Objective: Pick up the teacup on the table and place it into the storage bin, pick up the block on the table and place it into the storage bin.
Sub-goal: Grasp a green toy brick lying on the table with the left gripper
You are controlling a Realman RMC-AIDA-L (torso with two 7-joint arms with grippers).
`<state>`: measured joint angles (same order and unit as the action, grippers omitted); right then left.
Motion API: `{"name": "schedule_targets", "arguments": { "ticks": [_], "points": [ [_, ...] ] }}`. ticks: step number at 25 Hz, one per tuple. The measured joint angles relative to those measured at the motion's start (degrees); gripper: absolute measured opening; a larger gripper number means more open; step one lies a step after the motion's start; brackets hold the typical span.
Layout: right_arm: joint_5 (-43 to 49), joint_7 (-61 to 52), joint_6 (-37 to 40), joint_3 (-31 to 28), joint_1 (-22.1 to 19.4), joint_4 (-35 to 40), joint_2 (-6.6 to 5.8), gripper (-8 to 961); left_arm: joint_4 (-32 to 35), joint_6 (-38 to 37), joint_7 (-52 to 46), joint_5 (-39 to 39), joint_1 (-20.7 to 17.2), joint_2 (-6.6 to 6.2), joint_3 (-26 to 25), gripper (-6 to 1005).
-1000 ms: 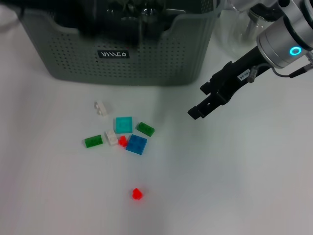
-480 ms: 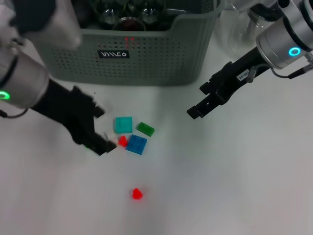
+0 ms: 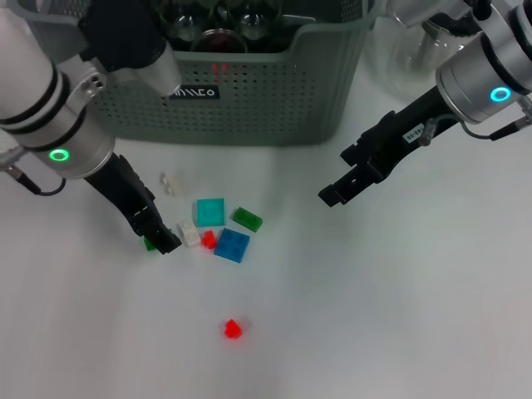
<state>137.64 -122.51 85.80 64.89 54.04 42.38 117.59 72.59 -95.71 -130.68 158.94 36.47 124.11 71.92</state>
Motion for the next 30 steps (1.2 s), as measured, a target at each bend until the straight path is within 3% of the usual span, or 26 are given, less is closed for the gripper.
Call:
{"name": "schedule_targets", "arguments": {
  "ticks": [8,19,30],
  "points": [
    [0.0,0.0,0.0,0.0,-0.1,-0.1,-0.08,948,-5.7,4.3,0.2,1.6,1.1,-0.08,3.1,823],
    [0.0,-0.2,-0.3,0.0,-0.2,-0.1,-0.18,947,-7.3,7.4,-0.1,2.7,0.7,0.15,5.5,813],
    [0.0,-0.3,-0.7,-0.1,-0.4,-0.1,-0.29,946,-7.3,7.4,0.3,2.6,0.5,0.27,5.9,598]
  ]
}}
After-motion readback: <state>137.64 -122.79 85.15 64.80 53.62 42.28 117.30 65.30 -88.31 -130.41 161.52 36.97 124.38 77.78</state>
